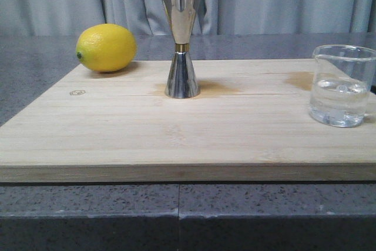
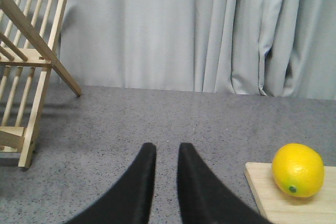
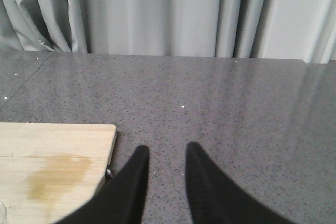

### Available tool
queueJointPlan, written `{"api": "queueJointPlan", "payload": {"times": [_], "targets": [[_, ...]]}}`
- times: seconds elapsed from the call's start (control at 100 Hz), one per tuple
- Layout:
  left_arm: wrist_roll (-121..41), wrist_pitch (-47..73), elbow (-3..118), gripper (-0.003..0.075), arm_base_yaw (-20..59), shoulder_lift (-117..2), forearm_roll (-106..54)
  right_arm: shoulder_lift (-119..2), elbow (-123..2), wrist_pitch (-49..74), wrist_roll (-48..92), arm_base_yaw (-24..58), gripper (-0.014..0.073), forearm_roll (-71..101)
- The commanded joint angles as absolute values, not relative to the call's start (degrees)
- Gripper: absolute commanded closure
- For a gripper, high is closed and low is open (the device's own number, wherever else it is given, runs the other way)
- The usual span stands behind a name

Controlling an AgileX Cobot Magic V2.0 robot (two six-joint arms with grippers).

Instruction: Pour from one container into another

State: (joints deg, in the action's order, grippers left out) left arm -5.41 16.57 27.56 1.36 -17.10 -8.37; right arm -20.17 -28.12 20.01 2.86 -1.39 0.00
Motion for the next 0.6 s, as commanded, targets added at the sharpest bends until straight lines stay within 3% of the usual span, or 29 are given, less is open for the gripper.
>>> {"api": "queueJointPlan", "payload": {"times": [0.0, 0.06, 0.13, 0.59], "targets": [[-5.54, 12.29, 29.55, 0.0364, 1.47, -18.02, -7.43, -21.15, -30.04, 15.56, 3.37, -1.73, 0.0195, -0.47], [-5.54, 12.29, 29.55, 0.0244, 1.47, -18.02, -7.54, -21.15, -30.04, 15.56, 3.37, -1.73, 0.0101, -0.47], [-5.54, 12.29, 29.55, 0.019, 1.47, -18.02, -7.55, -21.15, -30.04, 15.56, 3.37, -1.73, 0.0047, -0.47], [-5.54, 12.76, 29.65, 0.0261, 1.47, -18.02, -9.75, -21.15, -30.04, 17.11, 3.37, -1.73, 0.0043, 2.79]]}}
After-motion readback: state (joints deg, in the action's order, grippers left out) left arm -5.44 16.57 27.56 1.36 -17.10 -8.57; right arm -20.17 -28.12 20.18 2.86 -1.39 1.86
